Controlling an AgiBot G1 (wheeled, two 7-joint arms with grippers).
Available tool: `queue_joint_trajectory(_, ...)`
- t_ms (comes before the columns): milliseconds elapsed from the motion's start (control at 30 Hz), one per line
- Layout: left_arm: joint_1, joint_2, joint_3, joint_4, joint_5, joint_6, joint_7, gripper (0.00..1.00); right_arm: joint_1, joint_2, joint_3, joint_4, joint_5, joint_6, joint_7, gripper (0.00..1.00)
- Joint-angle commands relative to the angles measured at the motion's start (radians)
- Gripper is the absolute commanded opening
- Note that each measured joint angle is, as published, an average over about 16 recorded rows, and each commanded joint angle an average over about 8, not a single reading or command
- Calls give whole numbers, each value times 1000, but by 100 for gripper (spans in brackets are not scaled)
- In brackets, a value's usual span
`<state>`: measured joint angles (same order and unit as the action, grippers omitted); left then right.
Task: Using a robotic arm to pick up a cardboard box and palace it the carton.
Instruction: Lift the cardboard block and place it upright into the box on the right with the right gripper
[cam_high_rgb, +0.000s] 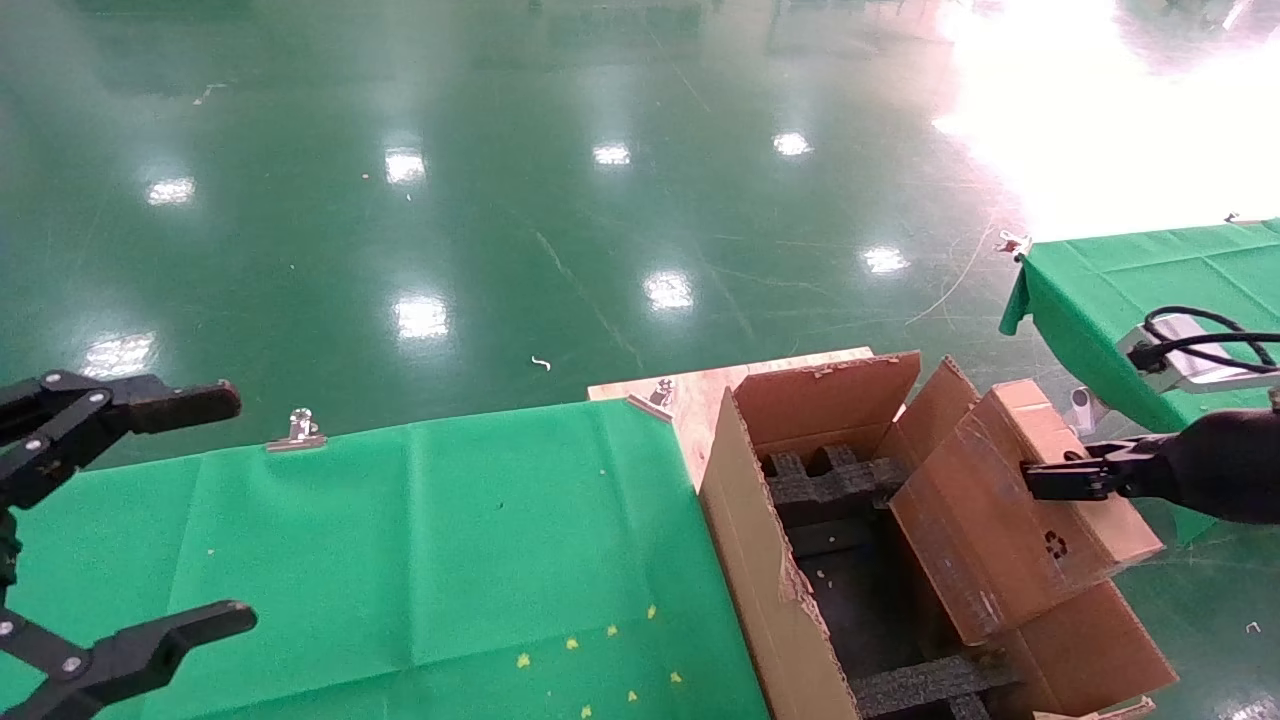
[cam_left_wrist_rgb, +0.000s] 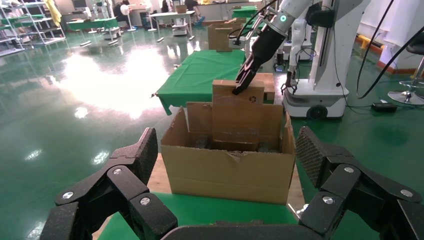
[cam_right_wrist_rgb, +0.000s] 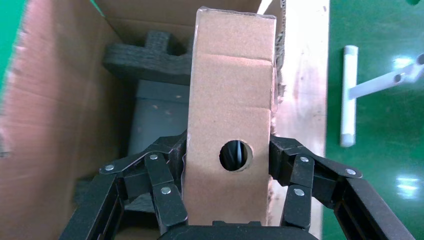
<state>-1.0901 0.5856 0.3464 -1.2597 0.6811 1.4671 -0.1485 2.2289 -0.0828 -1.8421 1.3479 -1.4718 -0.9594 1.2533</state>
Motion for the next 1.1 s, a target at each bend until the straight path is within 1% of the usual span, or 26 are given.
queue_joint_trajectory(33, 0, 0, 0, 0, 0, 0, 0, 100, -15, -9, -12, 3, -15, 29, 19, 0)
queue_joint_trajectory(300, 0, 0, 0, 0, 0, 0, 0, 100, -61, -26, -47, 4, -44, 93, 50, 0)
queue_joint_trajectory(533, 0, 0, 0, 0, 0, 0, 0, 100, -118, -44, -87, 2, -71, 182, 102, 0)
queue_joint_trajectory(833, 0, 0, 0, 0, 0, 0, 0, 100, -195, -88, -136, -2, -120, 301, 167, 0)
queue_joint_trajectory(1100, 0, 0, 0, 0, 0, 0, 0, 100, -252, -136, -169, -3, -175, 372, 228, 0)
